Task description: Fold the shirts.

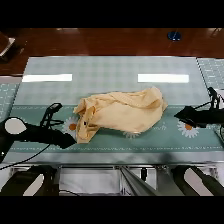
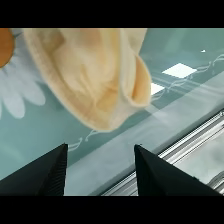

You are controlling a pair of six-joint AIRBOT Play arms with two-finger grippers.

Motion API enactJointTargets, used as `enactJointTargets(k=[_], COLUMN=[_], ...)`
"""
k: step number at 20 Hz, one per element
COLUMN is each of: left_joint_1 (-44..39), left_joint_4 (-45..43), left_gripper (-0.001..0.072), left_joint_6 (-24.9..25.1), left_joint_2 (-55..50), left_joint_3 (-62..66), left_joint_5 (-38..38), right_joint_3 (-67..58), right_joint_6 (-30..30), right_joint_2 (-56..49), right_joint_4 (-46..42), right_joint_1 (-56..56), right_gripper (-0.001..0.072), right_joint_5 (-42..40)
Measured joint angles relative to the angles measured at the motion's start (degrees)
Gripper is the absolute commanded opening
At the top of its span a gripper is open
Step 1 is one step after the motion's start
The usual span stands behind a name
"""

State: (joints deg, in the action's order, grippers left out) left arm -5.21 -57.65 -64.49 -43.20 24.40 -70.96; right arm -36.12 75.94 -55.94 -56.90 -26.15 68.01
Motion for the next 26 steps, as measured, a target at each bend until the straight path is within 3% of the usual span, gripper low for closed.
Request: enactJointTargets(k=[9,10,11,12,18,24,25,26], left_joint_1=[-13.7,-15.13,-16.26,-17.29,-19.41,-19.74,-19.74,-19.74], left_joint_4=[5.66,5.86,6.25,6.27,7.69,8.85,9.07,9.29], left_gripper=[0.0497,0.0375,0.0087,0.0022,0.0022,0.0022,0.0022,0.0022], left_joint_6=[2.45,2.16,1.44,0.87,-1.33,-2.19,-2.36,-2.36], left_joint_2=[-12.63,-14.12,-15.26,-16.37,-18.69,-19.04,-19.06,-19.08], left_joint_3=[-0.42,-0.42,-0.39,-0.39,-0.33,-0.37,-0.37,-0.37], left_joint_5=[11.06,12.7,14.34,16.24,19.93,21.27,21.42,21.53], right_joint_3=[1.55,1.55,1.6,1.6,1.6,0.13,-0.66,-1.68], right_joint_6=[-0.59,-0.59,-0.57,-0.52,-0.17,-0.33,-0.26,-0.02], right_joint_2=[0.52,0.52,0.5,0.35,-4.94,-14.29,-16.0,-17.77], right_joint_4=[1.22,1.2,1.27,1.27,5.29,10.62,11.56,12.55], right_joint_1=[-0.13,-0.13,-0.13,-0.13,0.79,10.4,11.96,13.6], right_gripper=[0.0412,0.0412,0.0412,0.0412,0.0412,0.0412,0.0405,0.0328], right_joint_5=[0.92,1.01,0.98,1.03,0.22,-6.73,-7.87,-8.92])
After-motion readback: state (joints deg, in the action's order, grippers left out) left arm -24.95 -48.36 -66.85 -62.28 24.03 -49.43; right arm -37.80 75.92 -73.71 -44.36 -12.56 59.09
